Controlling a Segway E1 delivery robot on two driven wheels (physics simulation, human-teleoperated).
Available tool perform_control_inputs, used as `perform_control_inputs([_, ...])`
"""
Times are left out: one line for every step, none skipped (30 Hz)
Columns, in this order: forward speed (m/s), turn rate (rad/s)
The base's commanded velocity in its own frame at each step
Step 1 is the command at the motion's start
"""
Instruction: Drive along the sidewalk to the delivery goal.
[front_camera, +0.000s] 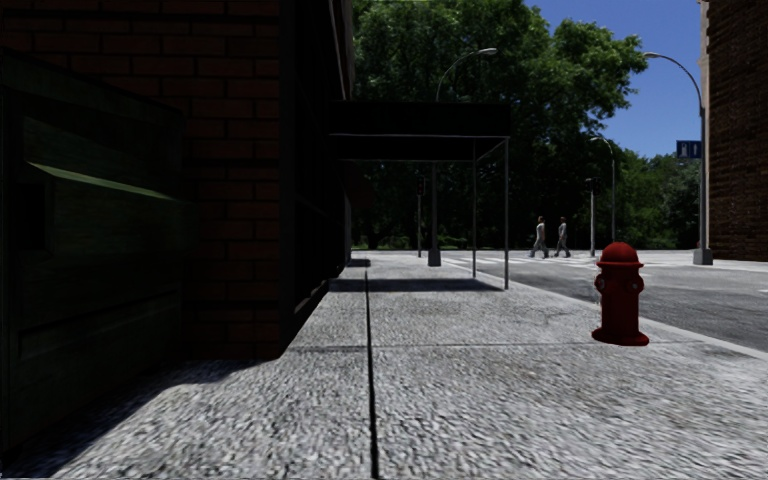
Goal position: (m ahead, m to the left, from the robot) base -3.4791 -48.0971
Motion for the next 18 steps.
perform_control_inputs([2.0,0.0])
perform_control_inputs([2.0,0.0])
perform_control_inputs([2.0,0.0])
perform_control_inputs([2.0,0.0])
perform_control_inputs([2.0,0.0])
perform_control_inputs([2.0,0.0])
perform_control_inputs([2.0,0.0])
perform_control_inputs([2.0,0.0])
perform_control_inputs([2.0,0.0])
perform_control_inputs([2.0,0.0])
perform_control_inputs([2.0,0.0])
perform_control_inputs([2.0,0.0])
perform_control_inputs([2.0,0.0])
perform_control_inputs([2.0,0.0])
perform_control_inputs([2.0,0.0])
perform_control_inputs([2.0,0.0])
perform_control_inputs([2.0,0.0])
perform_control_inputs([2.0,0.0])
